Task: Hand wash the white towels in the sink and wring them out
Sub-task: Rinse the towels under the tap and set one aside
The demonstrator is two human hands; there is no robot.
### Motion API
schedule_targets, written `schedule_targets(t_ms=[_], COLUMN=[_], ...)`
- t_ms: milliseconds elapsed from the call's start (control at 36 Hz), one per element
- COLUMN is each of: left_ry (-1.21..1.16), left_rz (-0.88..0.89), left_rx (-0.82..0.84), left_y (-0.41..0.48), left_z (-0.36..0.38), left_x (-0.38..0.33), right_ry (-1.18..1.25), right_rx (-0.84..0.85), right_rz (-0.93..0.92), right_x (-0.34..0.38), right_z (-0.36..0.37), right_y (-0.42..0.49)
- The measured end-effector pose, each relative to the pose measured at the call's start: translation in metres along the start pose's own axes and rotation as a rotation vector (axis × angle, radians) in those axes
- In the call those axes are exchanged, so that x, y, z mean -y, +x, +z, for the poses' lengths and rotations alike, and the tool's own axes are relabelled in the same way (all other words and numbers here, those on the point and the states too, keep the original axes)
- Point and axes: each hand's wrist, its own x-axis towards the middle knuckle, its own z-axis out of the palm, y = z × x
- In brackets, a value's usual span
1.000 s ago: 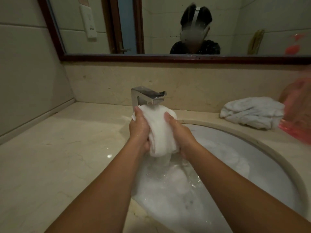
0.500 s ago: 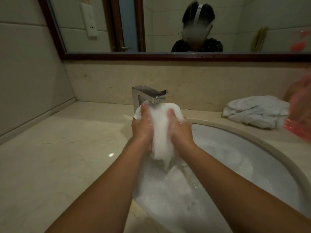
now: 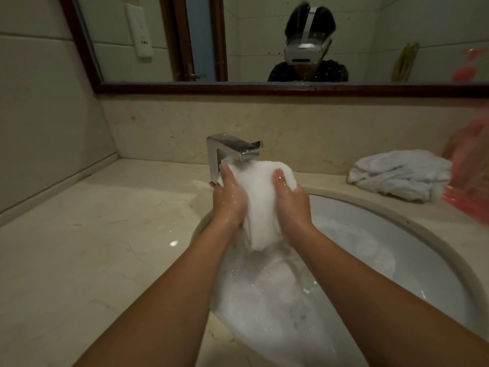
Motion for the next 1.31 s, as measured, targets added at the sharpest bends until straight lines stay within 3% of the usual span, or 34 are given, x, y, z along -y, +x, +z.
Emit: schedule_targets(t_ms=[83, 194, 278, 389, 500, 556, 639, 694, 778, 917, 1111, 1306], left_ry=[-0.056, -0.103, -0.067, -0.106, -0.163, -0.141, -0.102, 0.076, 0.235, 0.191, 0.209, 0.166], left_rz=[-0.024, -0.036, -0.038, -0.035, -0.042, -0.028, 0.048, 0.173, 0.274, 0.208, 0.289, 0.080], left_rx=[-0.010, -0.025, -0.025, 0.022, 0.174, 0.226, 0.110, 0.017, -0.004, -0.007, -0.069, 0.099], left_y=[0.015, 0.003, -0.005, -0.007, -0.015, -0.016, -0.007, -0.002, -0.002, -0.004, 0.002, -0.009], left_z=[-0.002, -0.005, -0.009, -0.011, -0.011, -0.010, -0.008, -0.007, -0.006, 0.000, -0.001, 0.001], left_x=[0.013, 0.006, -0.001, -0.004, -0.008, -0.007, -0.003, -0.002, 0.002, 0.002, 0.006, 0.004], right_ry=[-0.053, -0.359, -0.422, -0.274, -0.112, 0.022, 0.230, 0.278, 0.293, 0.384, 0.506, 0.591], right_rx=[-0.016, -0.074, 0.062, 0.217, 0.222, 0.191, 0.154, 0.163, 0.196, 0.256, 0.292, 0.230], right_rz=[0.019, -0.065, -0.162, -0.142, -0.072, 0.067, 0.328, 0.380, 0.383, 0.341, 0.335, 0.311], right_x=[0.001, -0.002, 0.000, 0.007, 0.005, 0.002, 0.000, 0.000, 0.002, 0.003, 0.006, 0.008], right_z=[0.000, 0.008, 0.014, 0.022, 0.011, 0.003, -0.002, -0.003, -0.004, -0.003, 0.000, 0.006], right_y=[-0.001, -0.003, -0.012, -0.026, -0.019, -0.013, -0.006, -0.002, 0.000, 0.001, 0.000, 0.001])
